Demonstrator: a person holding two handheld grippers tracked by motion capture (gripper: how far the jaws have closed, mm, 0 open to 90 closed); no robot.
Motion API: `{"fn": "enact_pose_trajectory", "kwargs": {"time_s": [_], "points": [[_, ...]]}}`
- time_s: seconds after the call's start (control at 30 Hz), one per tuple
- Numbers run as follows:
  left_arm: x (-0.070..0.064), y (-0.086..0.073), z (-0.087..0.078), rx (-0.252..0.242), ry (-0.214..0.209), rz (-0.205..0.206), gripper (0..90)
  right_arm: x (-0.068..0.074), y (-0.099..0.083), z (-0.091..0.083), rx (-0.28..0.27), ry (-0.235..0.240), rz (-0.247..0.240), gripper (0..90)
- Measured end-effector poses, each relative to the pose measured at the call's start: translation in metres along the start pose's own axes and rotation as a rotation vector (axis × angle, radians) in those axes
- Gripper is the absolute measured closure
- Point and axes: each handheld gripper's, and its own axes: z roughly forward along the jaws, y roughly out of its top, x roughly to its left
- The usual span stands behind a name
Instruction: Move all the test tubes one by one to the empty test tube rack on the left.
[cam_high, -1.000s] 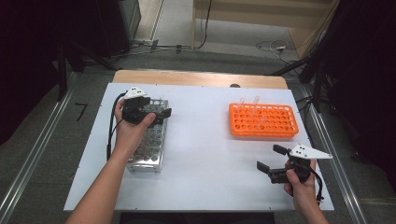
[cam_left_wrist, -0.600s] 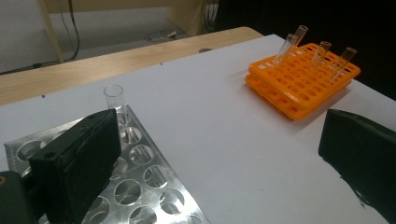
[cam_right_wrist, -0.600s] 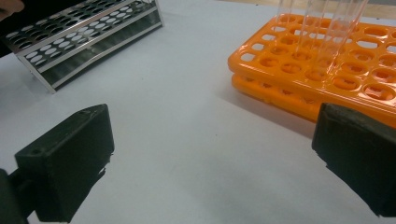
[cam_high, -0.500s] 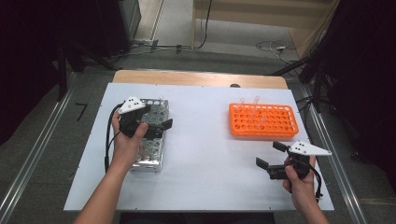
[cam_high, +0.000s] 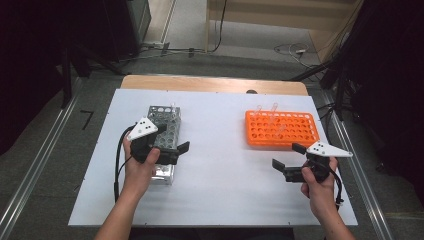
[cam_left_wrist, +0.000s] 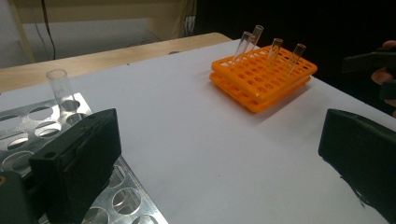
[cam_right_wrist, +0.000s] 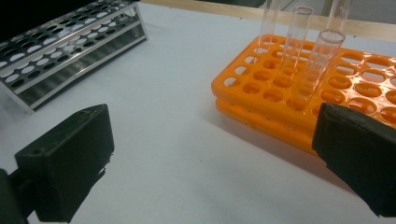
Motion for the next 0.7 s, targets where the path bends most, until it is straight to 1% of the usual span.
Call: {"fn": "enact_pose_trajectory", "kwargs": {"time_s": [0.1,0.17,0.23,0.27,0.4,0.5,0.57,0.63,0.7], "points": [[0.000,-0.002,0.000,0.014,0.003,0.007,0.0,-0.003,0.005,0.005,0.000,-0.009,0.014,0.0],[0.000,-0.004,-0.001,0.003,-0.005,-0.005,0.0,-0.006,0.010,0.008,0.000,-0.016,0.013,0.0],[0.000,-0.006,-0.002,0.006,-0.007,-0.007,0.0,-0.010,0.014,0.013,0.006,-0.040,-0.002,0.0],[0.000,-0.007,-0.002,0.009,-0.007,-0.003,0.0,-0.012,0.016,0.015,0.008,-0.050,0.000,0.0],[0.000,-0.010,-0.002,0.007,-0.009,-0.012,0.0,-0.022,0.024,0.024,0.008,-0.076,0.016,0.0],[0.001,-0.012,-0.002,0.008,-0.009,-0.015,0.0,-0.028,0.028,0.030,0.001,-0.085,0.045,0.0],[0.001,-0.012,-0.002,0.007,-0.012,-0.018,0.0,-0.031,0.031,0.033,0.000,-0.092,0.050,0.0],[0.001,-0.012,-0.002,0.004,-0.013,-0.020,0.0,-0.034,0.034,0.037,-0.004,-0.088,0.062,0.2],[0.001,-0.012,-0.002,0.005,-0.016,-0.020,0.0,-0.038,0.036,0.040,-0.004,-0.085,0.070,3.4]]}}
